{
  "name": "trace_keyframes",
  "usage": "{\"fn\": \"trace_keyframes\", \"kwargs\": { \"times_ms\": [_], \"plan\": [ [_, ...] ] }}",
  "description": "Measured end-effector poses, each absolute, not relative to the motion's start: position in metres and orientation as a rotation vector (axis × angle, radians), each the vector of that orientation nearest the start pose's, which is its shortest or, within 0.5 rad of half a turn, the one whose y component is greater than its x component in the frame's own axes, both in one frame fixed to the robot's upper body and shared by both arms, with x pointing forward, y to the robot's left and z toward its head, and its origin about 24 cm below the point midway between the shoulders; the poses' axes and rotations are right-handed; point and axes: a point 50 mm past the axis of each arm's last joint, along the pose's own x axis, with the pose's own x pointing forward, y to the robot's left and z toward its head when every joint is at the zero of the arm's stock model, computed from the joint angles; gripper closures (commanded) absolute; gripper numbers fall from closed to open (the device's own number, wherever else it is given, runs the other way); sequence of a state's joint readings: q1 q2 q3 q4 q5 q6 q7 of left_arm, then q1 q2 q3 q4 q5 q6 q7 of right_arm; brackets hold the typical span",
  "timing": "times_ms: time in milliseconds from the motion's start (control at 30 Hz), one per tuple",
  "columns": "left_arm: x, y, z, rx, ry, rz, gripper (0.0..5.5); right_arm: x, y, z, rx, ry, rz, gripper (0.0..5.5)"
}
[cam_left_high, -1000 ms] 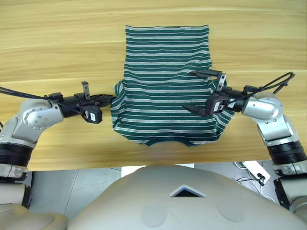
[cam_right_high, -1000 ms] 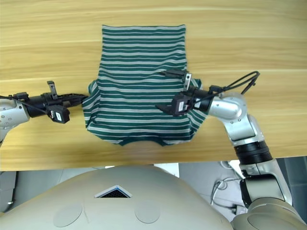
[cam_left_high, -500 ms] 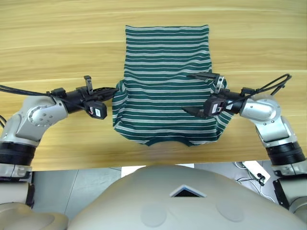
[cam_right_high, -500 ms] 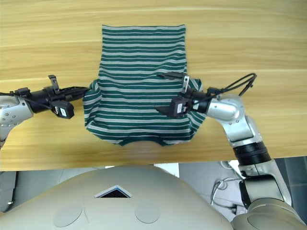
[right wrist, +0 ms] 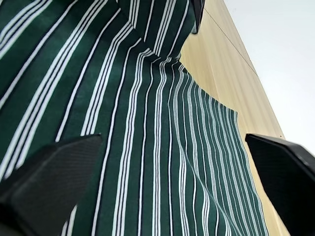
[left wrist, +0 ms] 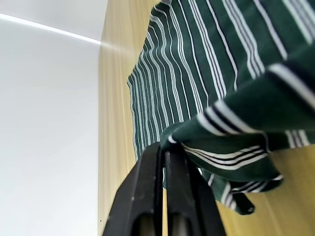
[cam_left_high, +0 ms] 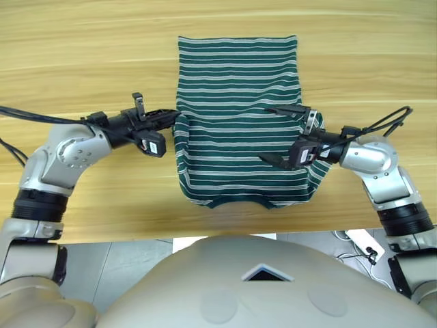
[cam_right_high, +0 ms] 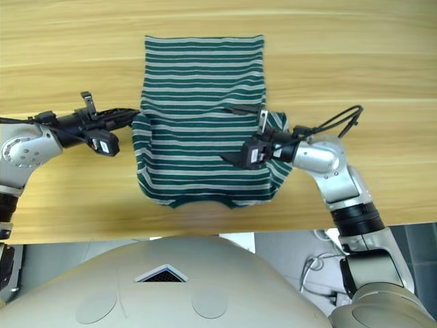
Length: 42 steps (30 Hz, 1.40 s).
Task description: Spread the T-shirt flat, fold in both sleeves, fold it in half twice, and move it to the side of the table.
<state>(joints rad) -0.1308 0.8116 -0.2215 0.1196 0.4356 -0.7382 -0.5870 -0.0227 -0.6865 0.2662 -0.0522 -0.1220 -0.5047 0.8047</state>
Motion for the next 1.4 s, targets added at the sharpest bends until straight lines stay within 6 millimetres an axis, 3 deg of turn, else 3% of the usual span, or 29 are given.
{"fn": "trace_keyframes", "kwargs": {
  "times_ms": [233,633,1167,1400],
  "plan": [
    [0.228,0.174,0.068,1.306,-0.301,-1.215,5.49,0.213,-0.164,0.068,-0.891,-0.166,1.222,0.10],
    [0.232,0.157,0.059,1.274,-0.262,-1.258,5.49,0.210,-0.161,0.070,-0.887,-0.183,1.222,0.10],
    [0.232,0.140,0.049,1.216,-0.242,-1.285,2.97,0.210,-0.160,0.072,-0.886,-0.200,1.213,0.10],
    [0.236,0.136,0.069,1.037,-0.335,-1.211,1.94,0.210,-0.160,0.072,-0.882,-0.203,1.204,0.10]
  ]
}}
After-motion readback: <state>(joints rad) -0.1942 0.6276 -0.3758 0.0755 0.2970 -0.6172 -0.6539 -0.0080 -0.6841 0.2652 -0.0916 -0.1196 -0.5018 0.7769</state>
